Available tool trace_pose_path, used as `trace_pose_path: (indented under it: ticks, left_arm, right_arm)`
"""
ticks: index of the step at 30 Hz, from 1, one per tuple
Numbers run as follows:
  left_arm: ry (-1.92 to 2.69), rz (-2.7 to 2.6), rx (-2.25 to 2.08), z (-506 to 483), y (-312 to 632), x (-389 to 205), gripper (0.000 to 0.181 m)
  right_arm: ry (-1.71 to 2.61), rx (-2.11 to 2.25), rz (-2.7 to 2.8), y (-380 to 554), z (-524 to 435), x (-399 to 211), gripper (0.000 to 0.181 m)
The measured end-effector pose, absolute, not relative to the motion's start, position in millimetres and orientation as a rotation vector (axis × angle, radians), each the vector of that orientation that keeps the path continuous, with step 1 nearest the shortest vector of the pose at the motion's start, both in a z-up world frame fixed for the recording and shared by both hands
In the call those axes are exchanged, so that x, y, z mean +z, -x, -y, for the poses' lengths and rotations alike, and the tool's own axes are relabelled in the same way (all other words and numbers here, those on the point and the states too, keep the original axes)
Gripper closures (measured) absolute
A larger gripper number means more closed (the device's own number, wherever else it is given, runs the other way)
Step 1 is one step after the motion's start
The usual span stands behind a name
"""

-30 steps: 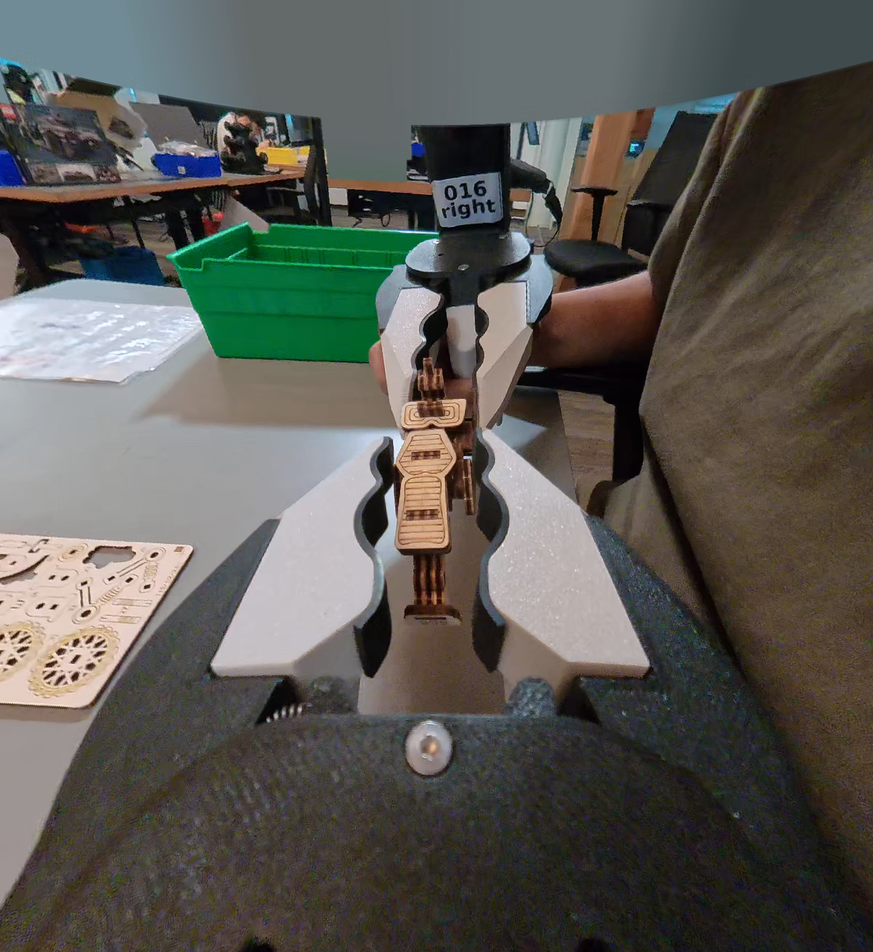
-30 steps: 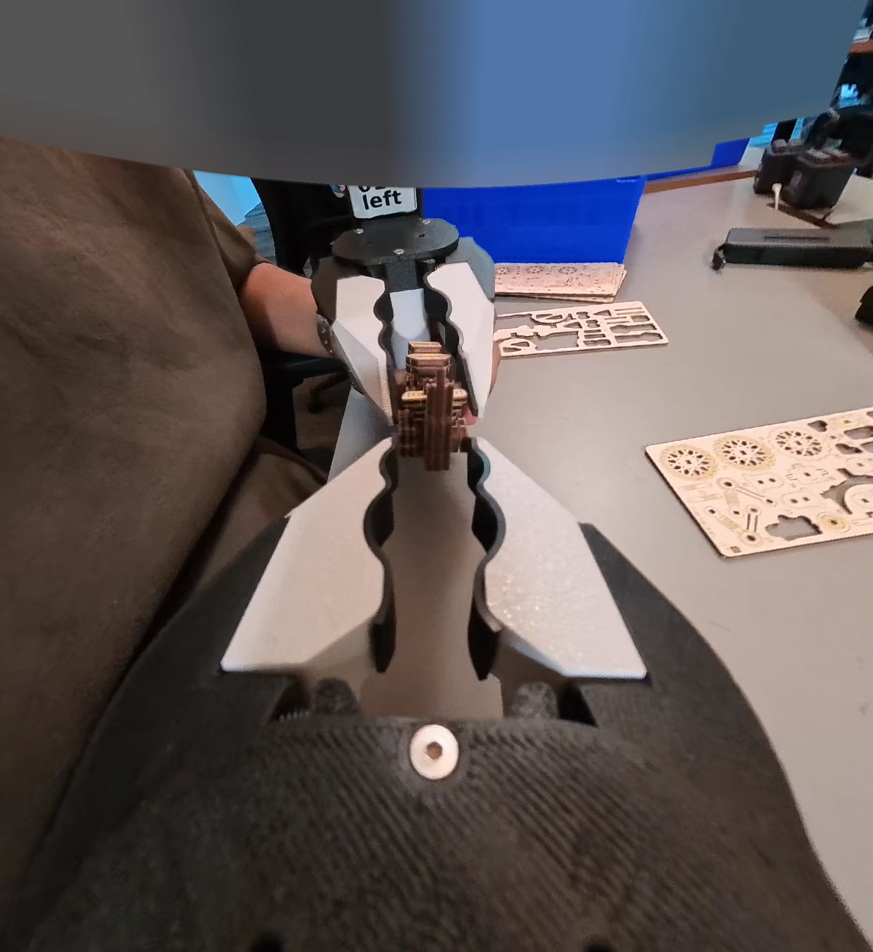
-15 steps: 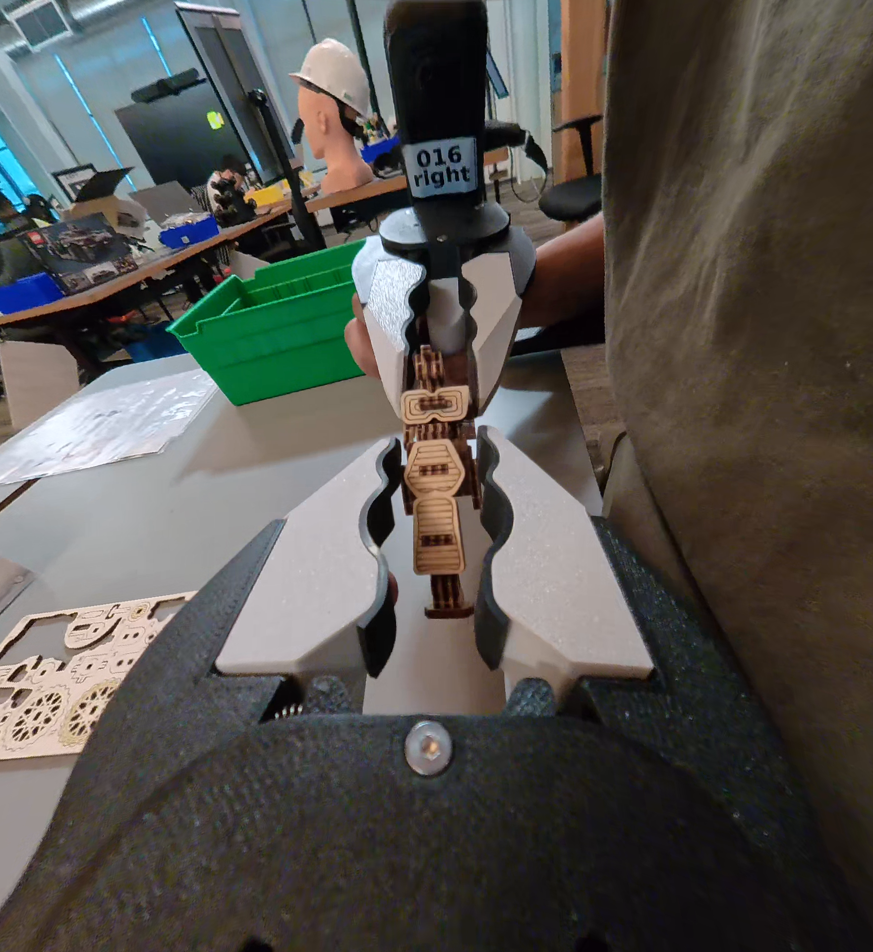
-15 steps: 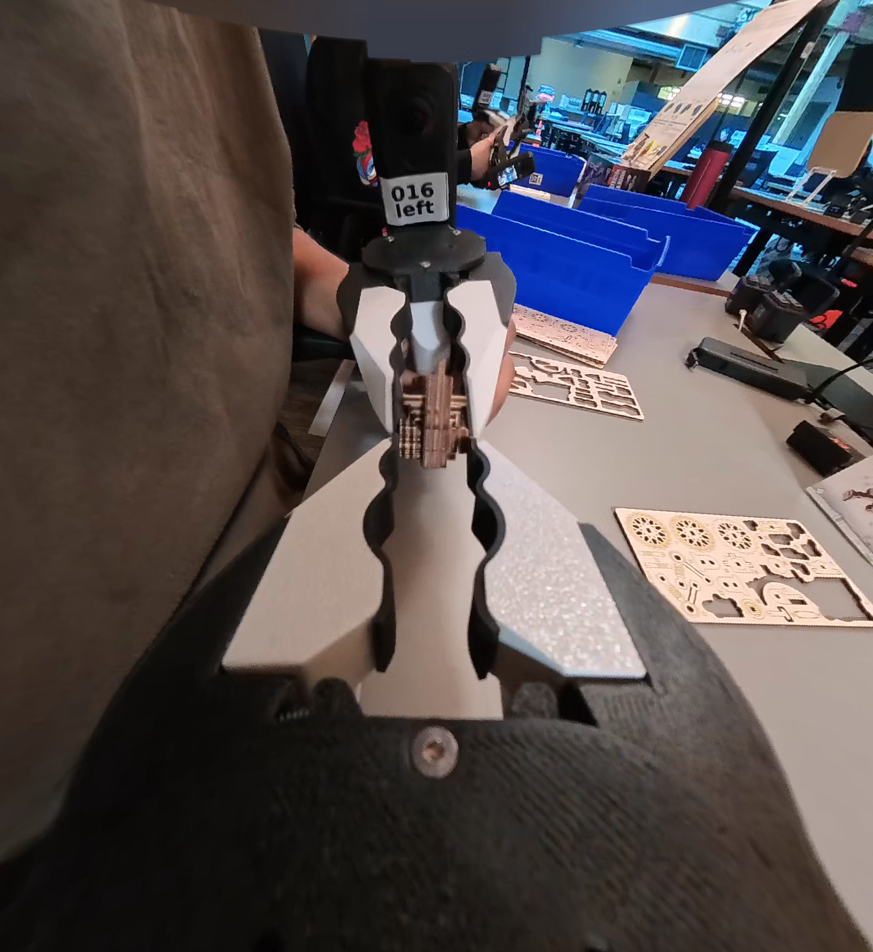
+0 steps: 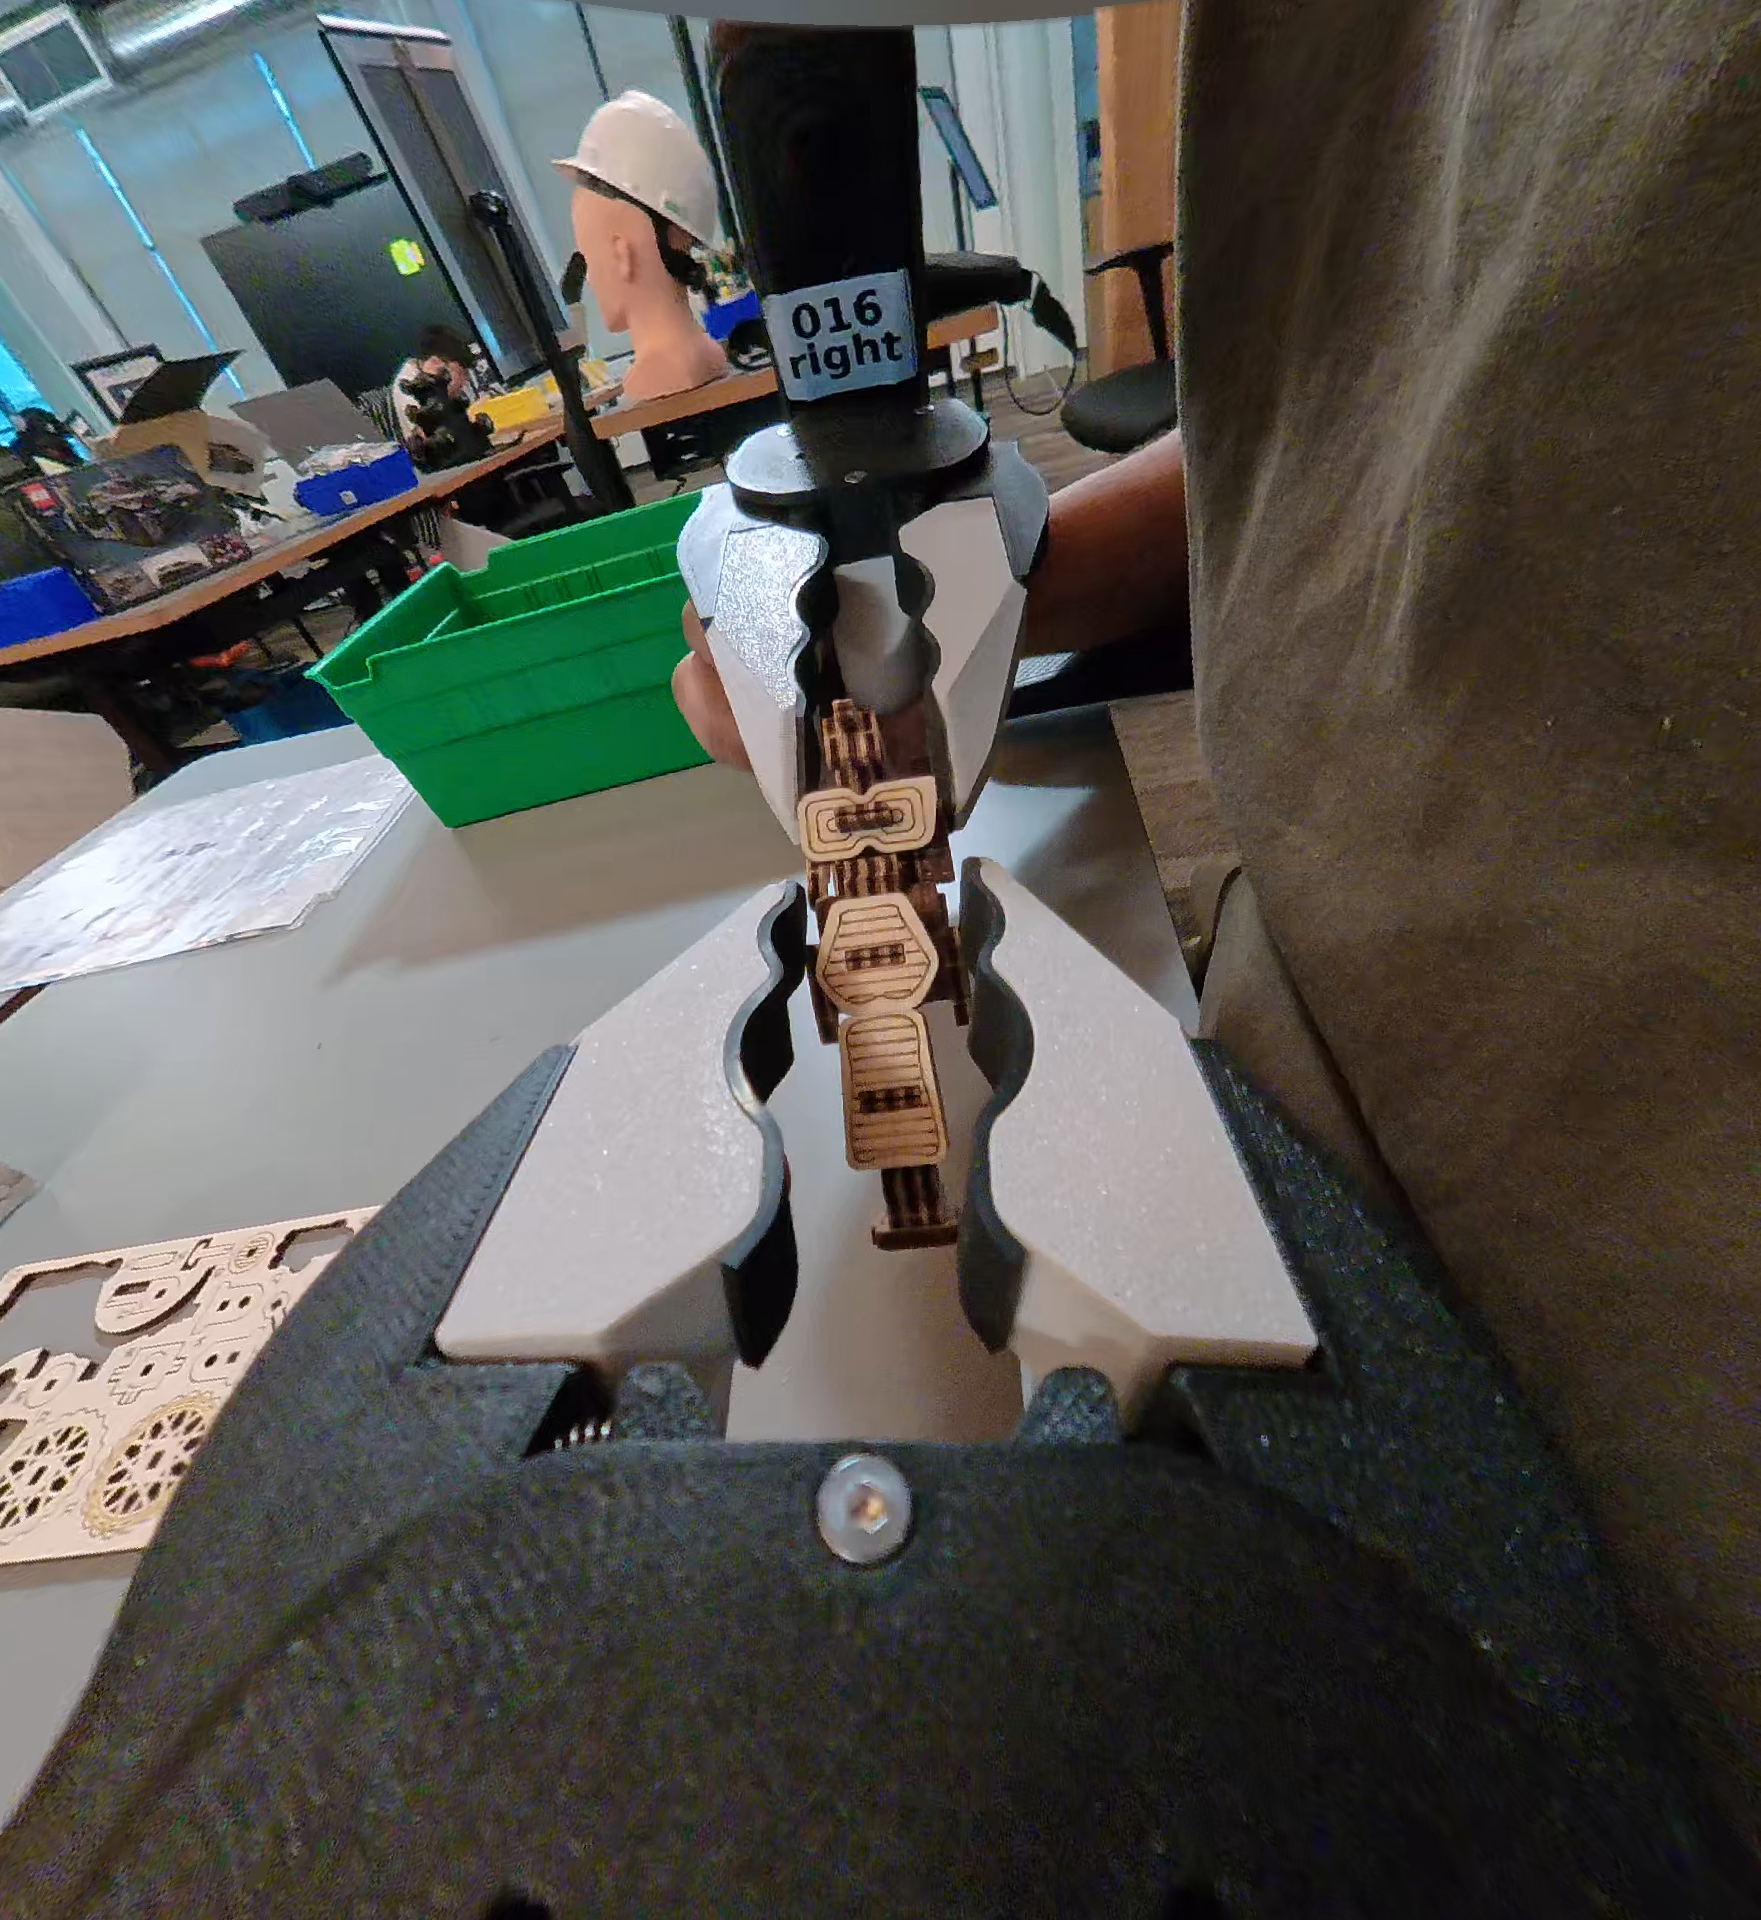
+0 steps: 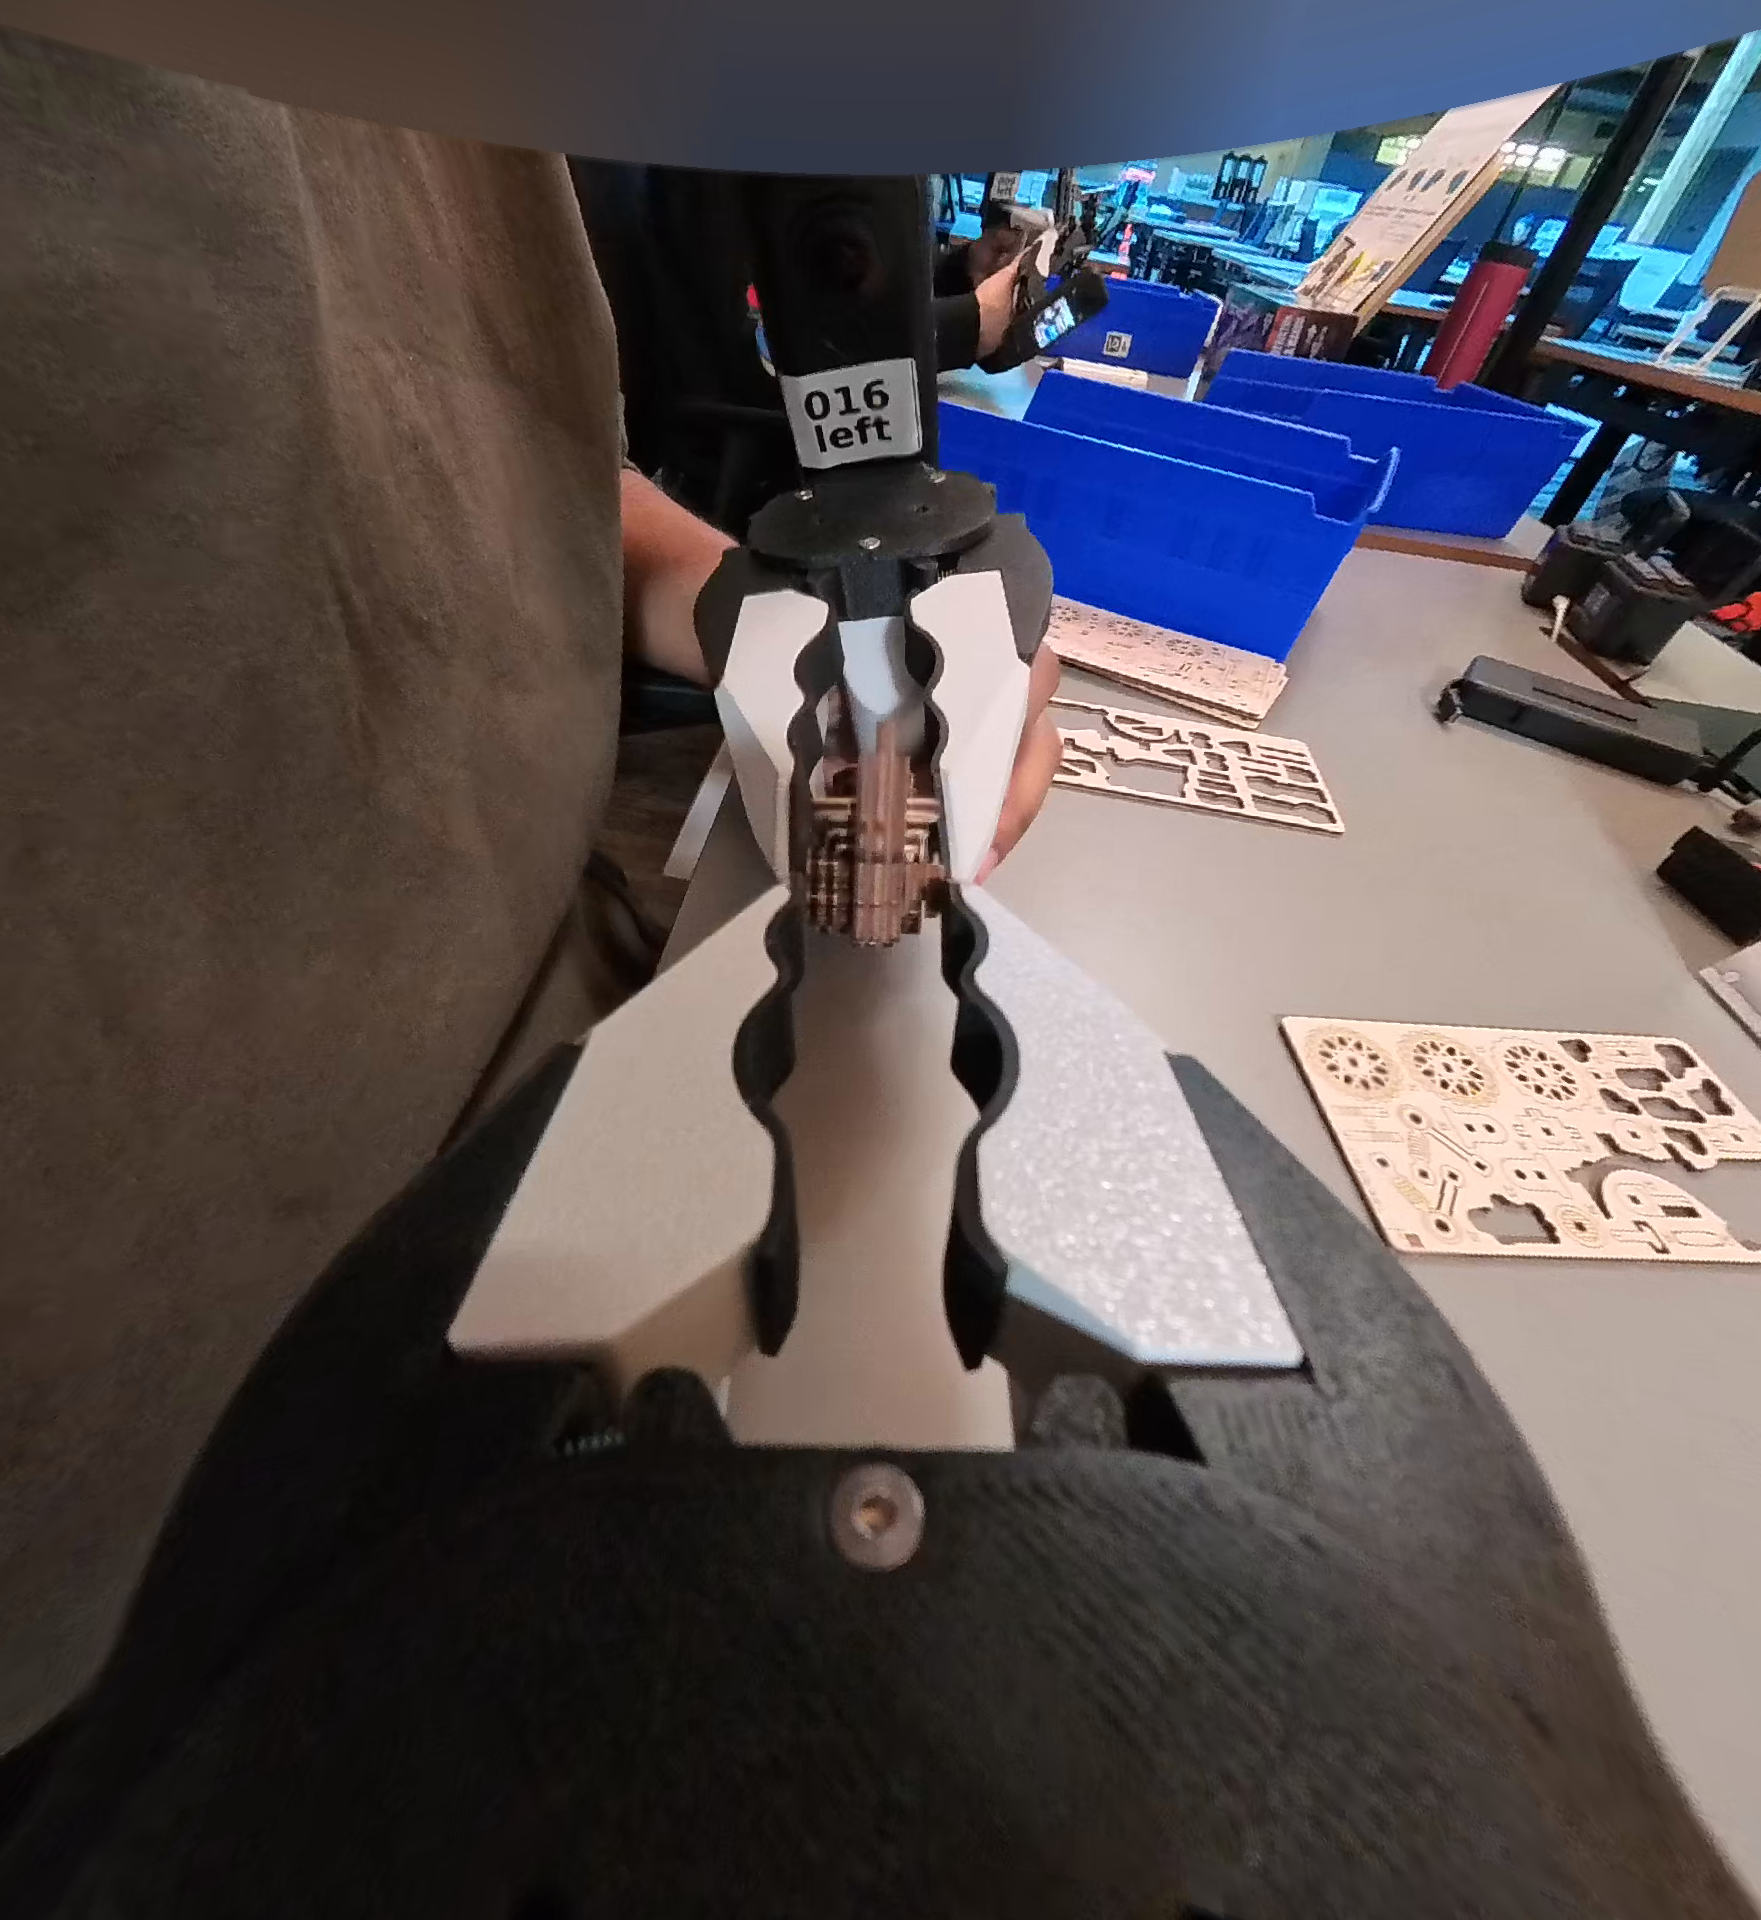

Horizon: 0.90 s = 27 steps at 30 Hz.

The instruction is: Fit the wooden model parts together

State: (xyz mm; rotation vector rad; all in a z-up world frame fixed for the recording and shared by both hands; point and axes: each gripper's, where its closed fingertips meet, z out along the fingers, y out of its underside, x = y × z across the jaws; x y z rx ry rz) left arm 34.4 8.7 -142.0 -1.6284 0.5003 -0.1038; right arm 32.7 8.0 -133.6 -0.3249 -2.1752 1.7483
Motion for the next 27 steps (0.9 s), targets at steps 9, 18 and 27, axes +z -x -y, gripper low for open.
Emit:
trace_pose_path:
  ticks: [9, 18, 27]
  left_arm:
    - [1.689, -0.549, -0.044, -10, -36, -151, 0.154]
    - [1.720, -0.589, 0.021, -11, -38, -156, 0.154]
    - [1.714, -0.601, 0.055, -11, -38, -157, 0.156]
  right_arm:
    - [0.306, 1.669, 2.211, -32, -7, -141, 0.157]
    - [0.287, 1.625, 2.246, -34, -8, -146, 0.157]
    - [0.269, 1.609, 2.254, -36, -7, -148, 0.157]
